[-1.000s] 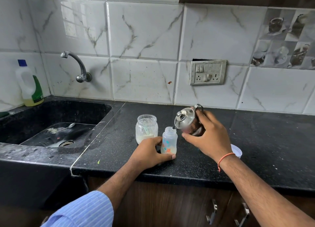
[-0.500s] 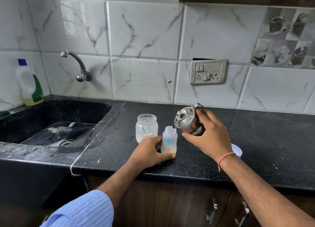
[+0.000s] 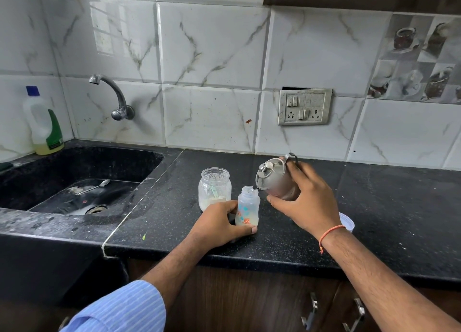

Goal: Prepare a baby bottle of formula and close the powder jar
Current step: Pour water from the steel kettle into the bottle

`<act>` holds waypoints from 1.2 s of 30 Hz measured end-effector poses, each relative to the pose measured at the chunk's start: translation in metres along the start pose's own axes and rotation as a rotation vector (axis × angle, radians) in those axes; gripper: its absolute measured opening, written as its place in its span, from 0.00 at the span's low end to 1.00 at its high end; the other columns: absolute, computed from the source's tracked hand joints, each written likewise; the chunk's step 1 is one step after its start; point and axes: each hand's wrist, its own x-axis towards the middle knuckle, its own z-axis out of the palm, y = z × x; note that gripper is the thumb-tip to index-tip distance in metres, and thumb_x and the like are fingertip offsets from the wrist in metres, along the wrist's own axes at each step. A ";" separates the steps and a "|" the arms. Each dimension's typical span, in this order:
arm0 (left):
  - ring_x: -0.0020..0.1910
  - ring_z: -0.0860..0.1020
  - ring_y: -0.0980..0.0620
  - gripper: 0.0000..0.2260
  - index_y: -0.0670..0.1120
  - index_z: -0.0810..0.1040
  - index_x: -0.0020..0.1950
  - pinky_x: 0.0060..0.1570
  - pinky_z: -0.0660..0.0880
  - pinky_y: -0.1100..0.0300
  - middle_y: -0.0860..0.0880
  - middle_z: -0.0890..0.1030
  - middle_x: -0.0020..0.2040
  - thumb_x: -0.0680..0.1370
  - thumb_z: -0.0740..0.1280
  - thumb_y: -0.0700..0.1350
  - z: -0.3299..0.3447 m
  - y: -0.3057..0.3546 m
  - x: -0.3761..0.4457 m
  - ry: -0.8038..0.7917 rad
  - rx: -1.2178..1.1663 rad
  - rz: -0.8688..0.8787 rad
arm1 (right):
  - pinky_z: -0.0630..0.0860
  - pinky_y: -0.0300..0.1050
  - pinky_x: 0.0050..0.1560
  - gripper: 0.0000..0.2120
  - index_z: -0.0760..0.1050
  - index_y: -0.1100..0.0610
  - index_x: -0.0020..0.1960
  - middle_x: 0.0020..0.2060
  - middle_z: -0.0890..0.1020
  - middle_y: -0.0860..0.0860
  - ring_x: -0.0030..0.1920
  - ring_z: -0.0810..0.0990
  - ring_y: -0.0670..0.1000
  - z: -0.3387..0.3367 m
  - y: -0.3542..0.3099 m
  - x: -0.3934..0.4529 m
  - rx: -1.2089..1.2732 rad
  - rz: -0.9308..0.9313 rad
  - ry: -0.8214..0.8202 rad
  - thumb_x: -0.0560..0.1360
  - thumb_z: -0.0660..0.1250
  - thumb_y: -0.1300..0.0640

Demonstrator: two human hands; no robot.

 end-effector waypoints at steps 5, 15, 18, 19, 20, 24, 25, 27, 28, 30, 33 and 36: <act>0.35 0.80 0.69 0.16 0.60 0.79 0.49 0.35 0.73 0.74 0.61 0.85 0.44 0.72 0.85 0.56 0.001 -0.002 0.001 0.007 -0.007 -0.007 | 0.81 0.55 0.62 0.45 0.72 0.51 0.78 0.69 0.77 0.47 0.61 0.81 0.57 0.001 0.001 0.000 -0.001 0.005 0.002 0.67 0.80 0.36; 0.39 0.82 0.70 0.16 0.60 0.79 0.48 0.37 0.73 0.74 0.63 0.86 0.45 0.72 0.85 0.56 0.002 -0.003 0.001 0.013 0.005 0.000 | 0.81 0.56 0.62 0.45 0.72 0.50 0.78 0.71 0.76 0.46 0.62 0.81 0.58 0.003 0.002 0.000 0.011 0.017 0.008 0.65 0.78 0.34; 0.38 0.82 0.69 0.16 0.60 0.80 0.49 0.37 0.73 0.74 0.62 0.86 0.44 0.72 0.85 0.57 0.002 -0.002 0.001 0.014 0.009 -0.007 | 0.81 0.56 0.63 0.45 0.72 0.51 0.78 0.71 0.76 0.47 0.62 0.80 0.58 0.001 0.000 -0.001 0.005 0.013 0.012 0.66 0.80 0.36; 0.39 0.82 0.70 0.16 0.60 0.80 0.50 0.37 0.73 0.74 0.62 0.86 0.45 0.72 0.85 0.57 0.002 -0.003 0.002 0.015 0.010 -0.005 | 0.81 0.56 0.63 0.45 0.72 0.51 0.78 0.71 0.76 0.47 0.63 0.80 0.58 0.001 0.000 -0.001 0.000 0.017 0.010 0.66 0.81 0.36; 0.40 0.82 0.71 0.16 0.59 0.81 0.51 0.38 0.73 0.75 0.62 0.86 0.45 0.72 0.85 0.57 0.002 -0.003 0.001 0.013 0.011 -0.005 | 0.81 0.55 0.63 0.45 0.72 0.51 0.78 0.71 0.76 0.47 0.63 0.80 0.58 0.000 -0.001 -0.001 -0.004 0.022 0.007 0.66 0.81 0.36; 0.42 0.80 0.75 0.17 0.60 0.80 0.50 0.39 0.73 0.76 0.63 0.85 0.45 0.71 0.85 0.58 0.002 -0.004 0.002 0.017 0.033 -0.012 | 0.80 0.55 0.64 0.45 0.72 0.50 0.78 0.71 0.76 0.47 0.63 0.80 0.59 -0.001 -0.003 -0.001 -0.005 0.024 0.007 0.66 0.81 0.36; 0.42 0.80 0.75 0.17 0.60 0.79 0.50 0.39 0.73 0.76 0.63 0.85 0.45 0.71 0.85 0.58 0.002 -0.004 0.002 0.017 0.034 -0.013 | 0.80 0.55 0.64 0.45 0.72 0.51 0.78 0.71 0.76 0.47 0.63 0.80 0.58 -0.001 -0.003 -0.001 -0.007 0.022 0.006 0.66 0.81 0.36; 0.44 0.81 0.74 0.17 0.60 0.80 0.52 0.39 0.73 0.76 0.63 0.86 0.47 0.71 0.85 0.59 0.003 -0.005 0.003 0.016 0.038 -0.013 | 0.80 0.55 0.64 0.45 0.72 0.51 0.78 0.71 0.76 0.47 0.63 0.80 0.58 -0.002 -0.003 -0.001 -0.011 0.022 0.004 0.66 0.81 0.36; 0.44 0.81 0.75 0.18 0.60 0.80 0.53 0.39 0.73 0.76 0.63 0.85 0.47 0.71 0.85 0.59 0.002 -0.004 0.003 0.015 0.041 -0.015 | 0.80 0.55 0.65 0.45 0.72 0.51 0.78 0.71 0.76 0.48 0.63 0.80 0.58 -0.002 -0.003 -0.001 -0.014 0.022 0.002 0.66 0.81 0.36; 0.44 0.80 0.76 0.18 0.60 0.79 0.54 0.39 0.73 0.76 0.64 0.84 0.47 0.72 0.85 0.59 0.002 -0.004 0.003 0.011 0.048 -0.019 | 0.80 0.55 0.64 0.45 0.72 0.51 0.78 0.71 0.76 0.48 0.63 0.80 0.58 -0.002 -0.003 -0.001 -0.018 0.018 0.002 0.66 0.81 0.36; 0.43 0.80 0.77 0.19 0.60 0.79 0.55 0.39 0.73 0.76 0.64 0.85 0.48 0.72 0.85 0.60 0.002 -0.005 0.005 0.007 0.047 -0.020 | 0.80 0.54 0.64 0.45 0.73 0.51 0.77 0.71 0.77 0.48 0.62 0.80 0.58 -0.002 -0.002 0.000 -0.026 0.010 0.003 0.66 0.81 0.36; 0.40 0.79 0.77 0.18 0.59 0.80 0.54 0.38 0.72 0.76 0.63 0.83 0.45 0.72 0.85 0.59 0.002 -0.006 0.005 0.008 0.045 -0.010 | 0.80 0.54 0.64 0.45 0.73 0.51 0.77 0.71 0.76 0.48 0.63 0.80 0.57 -0.003 -0.001 0.000 -0.032 0.005 -0.002 0.66 0.81 0.35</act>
